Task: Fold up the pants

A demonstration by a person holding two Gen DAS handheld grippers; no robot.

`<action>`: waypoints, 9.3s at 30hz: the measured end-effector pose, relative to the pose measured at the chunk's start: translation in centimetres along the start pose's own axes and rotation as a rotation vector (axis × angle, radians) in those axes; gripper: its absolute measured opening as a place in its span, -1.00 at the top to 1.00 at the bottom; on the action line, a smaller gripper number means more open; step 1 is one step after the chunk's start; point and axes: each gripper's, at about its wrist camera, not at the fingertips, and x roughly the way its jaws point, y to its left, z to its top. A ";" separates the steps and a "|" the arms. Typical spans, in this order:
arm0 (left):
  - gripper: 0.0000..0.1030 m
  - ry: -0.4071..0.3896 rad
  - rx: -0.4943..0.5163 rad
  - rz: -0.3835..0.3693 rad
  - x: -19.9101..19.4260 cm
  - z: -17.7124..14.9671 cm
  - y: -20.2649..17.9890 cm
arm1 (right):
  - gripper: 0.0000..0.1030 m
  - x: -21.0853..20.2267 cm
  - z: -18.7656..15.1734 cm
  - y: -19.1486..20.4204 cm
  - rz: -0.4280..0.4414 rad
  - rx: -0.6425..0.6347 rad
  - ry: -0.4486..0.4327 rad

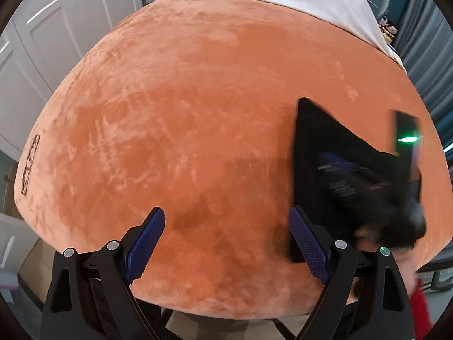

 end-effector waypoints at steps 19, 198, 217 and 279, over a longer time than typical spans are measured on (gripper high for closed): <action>-0.68 -0.033 0.119 0.002 -0.3 0.2 -4.1 | 0.80 -13.8 -3.7 -19.3 0.029 0.549 -0.201; -0.87 -0.078 0.086 0.200 -1.2 -3.3 3.9 | 0.64 -7.1 -7.1 -2.0 -0.094 0.154 0.005; -0.87 -0.023 0.137 0.243 -0.6 -4.6 -0.1 | 0.02 -12.5 -12.3 -5.6 0.034 0.279 -0.041; -0.87 -0.069 0.173 0.167 -1.4 -3.2 -0.1 | 0.40 -3.9 -0.1 -5.7 -0.148 0.201 0.042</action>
